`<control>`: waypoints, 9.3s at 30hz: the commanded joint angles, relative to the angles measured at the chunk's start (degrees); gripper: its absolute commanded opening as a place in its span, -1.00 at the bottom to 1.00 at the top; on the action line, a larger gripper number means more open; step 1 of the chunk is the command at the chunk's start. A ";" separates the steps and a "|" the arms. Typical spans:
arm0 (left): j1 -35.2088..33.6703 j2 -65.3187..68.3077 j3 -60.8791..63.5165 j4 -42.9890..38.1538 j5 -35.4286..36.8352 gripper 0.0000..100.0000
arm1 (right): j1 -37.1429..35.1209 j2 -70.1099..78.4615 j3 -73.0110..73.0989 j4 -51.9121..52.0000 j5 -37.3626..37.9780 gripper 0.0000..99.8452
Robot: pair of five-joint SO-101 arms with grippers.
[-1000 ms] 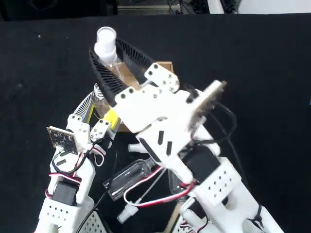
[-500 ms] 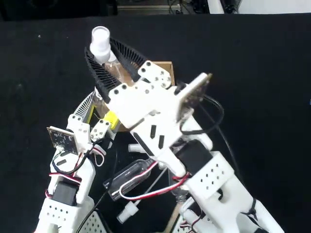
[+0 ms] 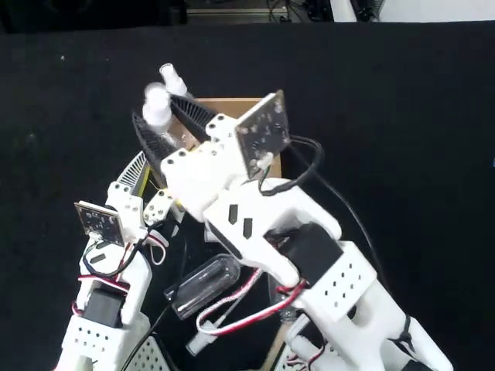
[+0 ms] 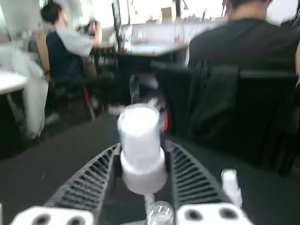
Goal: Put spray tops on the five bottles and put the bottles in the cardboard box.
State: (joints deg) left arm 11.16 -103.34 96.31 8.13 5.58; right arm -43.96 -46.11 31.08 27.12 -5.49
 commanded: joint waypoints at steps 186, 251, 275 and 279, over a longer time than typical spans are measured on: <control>-6.46 99.78 -27.74 -70.15 0.18 -0.40 | 44.04 -5.67 45.76 -10.37 0.09 -0.94; -33.19 50.90 -10.51 -9.58 0.53 -0.92 | 12.04 0.22 25.36 5.80 -0.44 -0.94; -33.10 50.90 -10.33 -9.67 0.09 -0.92 | 8.44 40.13 0.40 1.93 -5.71 -0.98; -33.10 50.90 -10.33 -9.67 0.09 -0.92 | 8.44 42.42 1.63 -3.87 -5.71 -0.98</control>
State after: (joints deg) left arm -21.71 -51.30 86.20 -0.13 5.58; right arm -34.55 -4.18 35.21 29.14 -10.68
